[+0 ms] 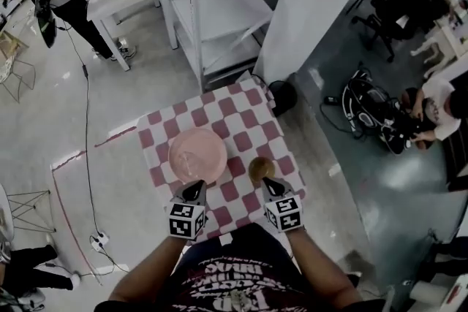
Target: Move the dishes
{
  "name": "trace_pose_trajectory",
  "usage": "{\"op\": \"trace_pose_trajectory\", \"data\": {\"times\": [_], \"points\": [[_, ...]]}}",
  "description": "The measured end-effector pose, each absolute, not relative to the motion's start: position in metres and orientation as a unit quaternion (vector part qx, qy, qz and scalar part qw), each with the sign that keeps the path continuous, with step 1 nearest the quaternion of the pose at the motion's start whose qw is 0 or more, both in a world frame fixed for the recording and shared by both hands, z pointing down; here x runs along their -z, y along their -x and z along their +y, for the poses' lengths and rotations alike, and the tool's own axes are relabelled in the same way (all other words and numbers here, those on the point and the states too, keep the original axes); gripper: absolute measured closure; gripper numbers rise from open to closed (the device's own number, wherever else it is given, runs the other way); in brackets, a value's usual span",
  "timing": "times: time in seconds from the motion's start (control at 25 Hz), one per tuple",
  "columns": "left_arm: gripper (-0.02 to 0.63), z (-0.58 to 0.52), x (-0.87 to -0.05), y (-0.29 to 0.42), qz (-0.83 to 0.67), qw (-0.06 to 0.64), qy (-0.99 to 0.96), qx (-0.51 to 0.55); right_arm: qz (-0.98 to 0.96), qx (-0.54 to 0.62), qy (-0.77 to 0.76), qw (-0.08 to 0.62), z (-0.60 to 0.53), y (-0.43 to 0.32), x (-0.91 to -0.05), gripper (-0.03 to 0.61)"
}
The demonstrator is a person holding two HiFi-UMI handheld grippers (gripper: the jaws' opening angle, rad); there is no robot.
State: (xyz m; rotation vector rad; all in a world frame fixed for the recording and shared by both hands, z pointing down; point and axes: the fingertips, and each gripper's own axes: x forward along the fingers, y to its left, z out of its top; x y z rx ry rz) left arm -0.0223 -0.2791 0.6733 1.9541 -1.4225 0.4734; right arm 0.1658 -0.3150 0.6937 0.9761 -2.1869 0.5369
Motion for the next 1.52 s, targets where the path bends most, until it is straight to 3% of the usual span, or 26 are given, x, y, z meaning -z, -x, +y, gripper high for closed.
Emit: {"op": "trace_pose_trajectory", "data": {"times": [0.12, 0.2, 0.24, 0.64, 0.68, 0.76, 0.84, 1.12, 1.52], "points": [[0.584, -0.285, -0.672, 0.016, -0.566, 0.335, -0.731, -0.182, -0.806, -0.241, -0.369, 0.394, -0.339, -0.2, -0.744, 0.534], [0.584, -0.285, -0.672, 0.012, -0.58, 0.334, -0.72, -0.187, -0.789, -0.255, -0.351, 0.435, -0.349, -0.214, -0.775, 0.372], [0.584, -0.284, -0.672, 0.012, -0.586, 0.334, -0.714, -0.189, -0.782, -0.262, -0.341, 0.451, -0.353, -0.218, -0.788, 0.365], [0.584, -0.255, -0.677, 0.033, -0.654, 0.357, -0.645, -0.167, -0.685, -0.356, -0.267, 0.576, -0.342, -0.246, -0.897, 0.368], [0.584, -0.252, -0.678, 0.034, -0.657, 0.361, -0.641, -0.164, -0.687, -0.347, -0.268, 0.579, -0.347, -0.247, -0.9, 0.416], [0.584, -0.247, -0.682, 0.036, -0.662, 0.368, -0.634, -0.158, -0.7, -0.337, -0.257, 0.575, -0.351, -0.241, -0.899, 0.508], [0.584, -0.241, -0.687, 0.037, -0.664, 0.375, -0.629, -0.152, -0.71, -0.325, -0.249, 0.573, -0.356, -0.232, -0.89, 0.528], [0.584, -0.221, -0.698, 0.056, -0.671, 0.385, -0.618, -0.14, -0.763, -0.352, -0.256, 0.478, -0.393, -0.139, -0.84, 0.537], [0.584, -0.173, -0.693, 0.1, -0.693, 0.392, -0.588, -0.141, -0.749, -0.348, -0.26, 0.5, -0.417, -0.042, -0.865, 0.537]]}}
